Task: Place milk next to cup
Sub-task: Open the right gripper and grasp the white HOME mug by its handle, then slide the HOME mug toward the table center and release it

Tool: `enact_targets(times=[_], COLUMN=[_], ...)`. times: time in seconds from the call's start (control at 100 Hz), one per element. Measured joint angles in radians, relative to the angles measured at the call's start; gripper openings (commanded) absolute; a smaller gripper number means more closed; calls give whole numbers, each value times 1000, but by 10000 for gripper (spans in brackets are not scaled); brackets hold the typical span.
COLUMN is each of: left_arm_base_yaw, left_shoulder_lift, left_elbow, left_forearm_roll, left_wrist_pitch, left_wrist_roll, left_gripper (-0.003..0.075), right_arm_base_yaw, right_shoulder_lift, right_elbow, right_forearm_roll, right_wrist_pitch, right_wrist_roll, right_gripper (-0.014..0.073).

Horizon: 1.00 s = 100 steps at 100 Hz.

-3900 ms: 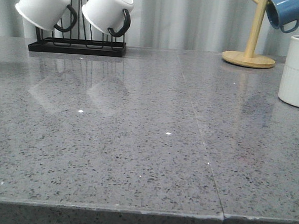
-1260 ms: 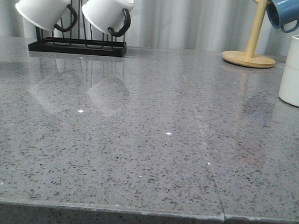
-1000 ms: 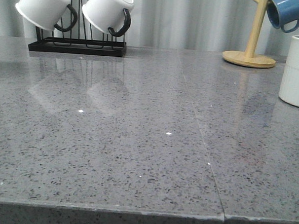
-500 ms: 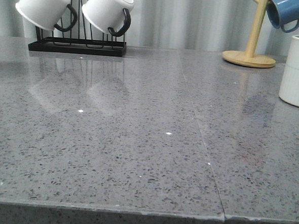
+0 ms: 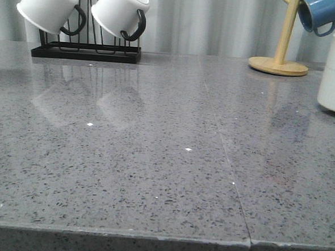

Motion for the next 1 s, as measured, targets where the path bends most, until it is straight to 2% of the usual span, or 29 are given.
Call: enact_targets(times=[0.16,0.29,0.56,0.84,1.0], left_arm_base_yaw=[0,0,0,0,0], left_shoulder_lift=[0,0,0,0,0], left_elbow=[0,0,0,0,0], left_forearm_roll=[0,0,0,0,0], left_wrist_pitch=[0,0,0,0,0], left_wrist_roll=[0,0,0,0,0], left_gripper=[-20,-20,-20,-20,-20], right_arm_base_yaw=[16,90,292,398,419], right_shoulder_lift=[-59,-70,-34,76,134], right_elbow=[0,0,-75,-175,-198], right_forearm_roll=[-91,-102,-104,-95,-95], right_wrist_pitch=[-18,-23,29,66,71], right_wrist_roll=[95,124,126,112,86], right_gripper=[-66,-57,-57,-57,-57])
